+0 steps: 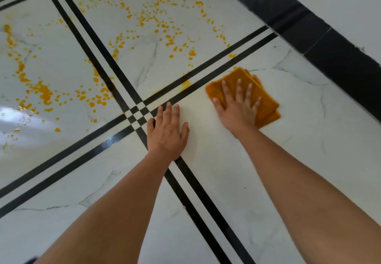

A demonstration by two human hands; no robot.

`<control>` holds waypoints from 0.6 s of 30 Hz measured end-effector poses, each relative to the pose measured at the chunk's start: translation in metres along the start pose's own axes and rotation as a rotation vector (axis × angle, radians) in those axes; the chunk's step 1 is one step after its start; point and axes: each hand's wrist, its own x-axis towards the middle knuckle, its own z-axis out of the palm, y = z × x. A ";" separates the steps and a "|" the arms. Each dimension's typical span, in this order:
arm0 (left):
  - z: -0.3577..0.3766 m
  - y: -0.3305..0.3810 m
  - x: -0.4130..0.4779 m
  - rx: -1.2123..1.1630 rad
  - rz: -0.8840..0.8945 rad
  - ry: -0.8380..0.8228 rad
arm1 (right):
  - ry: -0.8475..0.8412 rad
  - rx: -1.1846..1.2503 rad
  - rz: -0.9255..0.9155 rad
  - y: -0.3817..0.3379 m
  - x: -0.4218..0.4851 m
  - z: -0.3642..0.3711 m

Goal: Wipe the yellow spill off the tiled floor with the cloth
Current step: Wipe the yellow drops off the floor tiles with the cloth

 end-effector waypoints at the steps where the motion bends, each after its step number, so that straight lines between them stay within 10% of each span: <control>1: 0.001 0.002 -0.003 -0.003 -0.012 -0.013 | -0.022 -0.021 -0.066 -0.008 -0.005 0.002; 5: -0.002 0.003 0.000 0.006 0.009 -0.027 | -0.064 -0.156 -0.433 0.007 -0.018 0.004; 13: -0.015 -0.013 0.030 0.033 0.076 -0.028 | 0.014 0.062 -0.183 -0.021 -0.012 -0.008; 18: -0.039 -0.030 0.047 0.072 0.144 -0.053 | -0.093 0.720 -0.040 -0.053 -0.002 -0.067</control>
